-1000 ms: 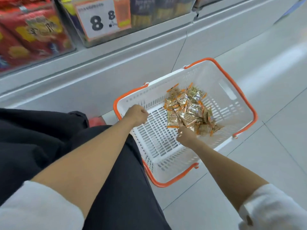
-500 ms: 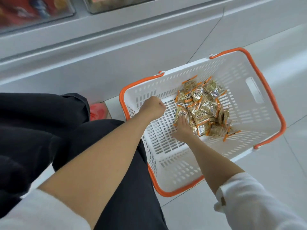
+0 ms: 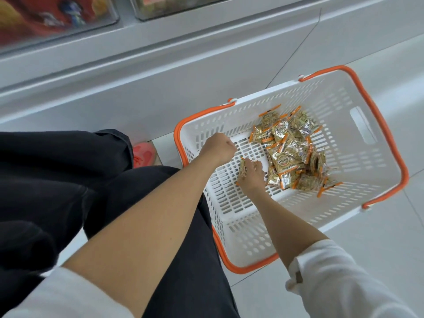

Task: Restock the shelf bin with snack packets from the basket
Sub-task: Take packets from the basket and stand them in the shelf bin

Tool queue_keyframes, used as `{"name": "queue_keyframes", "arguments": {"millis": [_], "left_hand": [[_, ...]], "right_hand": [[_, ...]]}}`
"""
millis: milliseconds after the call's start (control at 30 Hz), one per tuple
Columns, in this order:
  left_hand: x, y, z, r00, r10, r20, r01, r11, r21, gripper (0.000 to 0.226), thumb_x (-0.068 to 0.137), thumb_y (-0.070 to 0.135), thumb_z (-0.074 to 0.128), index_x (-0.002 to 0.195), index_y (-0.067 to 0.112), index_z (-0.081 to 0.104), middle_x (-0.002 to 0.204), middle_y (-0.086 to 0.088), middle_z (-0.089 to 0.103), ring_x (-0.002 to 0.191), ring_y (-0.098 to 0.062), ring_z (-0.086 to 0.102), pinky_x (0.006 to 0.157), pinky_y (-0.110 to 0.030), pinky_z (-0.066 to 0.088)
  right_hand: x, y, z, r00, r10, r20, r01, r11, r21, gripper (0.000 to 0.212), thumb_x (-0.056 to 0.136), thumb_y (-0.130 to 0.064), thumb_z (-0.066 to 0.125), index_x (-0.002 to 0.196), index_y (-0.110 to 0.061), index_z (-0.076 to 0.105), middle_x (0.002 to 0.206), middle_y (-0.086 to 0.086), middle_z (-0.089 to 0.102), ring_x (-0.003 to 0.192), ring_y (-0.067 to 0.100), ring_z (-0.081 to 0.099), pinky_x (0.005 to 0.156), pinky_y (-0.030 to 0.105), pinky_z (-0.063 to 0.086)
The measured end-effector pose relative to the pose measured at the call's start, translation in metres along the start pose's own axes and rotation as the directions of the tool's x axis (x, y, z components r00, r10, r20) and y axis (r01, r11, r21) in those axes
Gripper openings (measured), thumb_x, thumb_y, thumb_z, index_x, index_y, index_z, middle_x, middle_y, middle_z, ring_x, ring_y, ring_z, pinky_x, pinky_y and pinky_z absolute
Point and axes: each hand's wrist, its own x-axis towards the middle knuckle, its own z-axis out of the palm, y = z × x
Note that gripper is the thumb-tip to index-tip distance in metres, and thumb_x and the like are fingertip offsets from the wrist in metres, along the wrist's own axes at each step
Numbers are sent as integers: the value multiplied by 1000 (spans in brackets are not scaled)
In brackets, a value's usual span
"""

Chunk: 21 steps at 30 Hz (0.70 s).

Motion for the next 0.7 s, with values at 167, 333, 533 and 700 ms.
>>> {"name": "queue_keyframes", "arguments": {"millis": [167, 333, 533, 700], "left_hand": [[2, 1, 2, 1000, 14, 3, -14, 1000, -8, 12, 86, 8, 52, 79, 16, 59, 80, -10, 63, 71, -23, 58, 69, -37, 49], [-1, 1, 2, 1000, -6, -6, 6, 1000, 10, 11, 86, 10, 53, 80, 17, 58, 80, -4, 56, 73, -19, 55, 73, -40, 53], [-22, 16, -4, 992, 20, 121, -21, 1000, 5, 21, 92, 25, 62, 104, 7, 62, 101, -3, 58, 93, -27, 59, 84, -33, 50], [-52, 41, -20, 992, 113, 53, -100, 974, -204, 29, 91, 9, 64, 119, -1, 62, 108, -16, 66, 87, -21, 66, 82, -33, 58]], "right_hand": [[-11, -9, -5, 989, 134, 56, -143, 962, 232, 114, 77, 1, 76, 154, -29, -2, 150, 20, 20, 113, 36, 55, 69, 34, 45], [-24, -18, -30, 983, 174, 55, -179, 856, 485, 87, 82, -6, 70, 148, -19, 14, 122, 11, 53, 91, 23, 53, 76, 36, 50], [-48, -27, -100, 999, 49, -6, -25, 610, 792, 70, 81, -9, 73, 134, -29, 31, 92, 8, 53, 71, 21, 54, 65, 29, 46], [-71, -49, -152, 997, -74, -18, 42, 347, 937, 43, 89, -9, 61, 127, -20, 44, 90, 11, 61, 71, 21, 58, 67, 31, 51]]}}
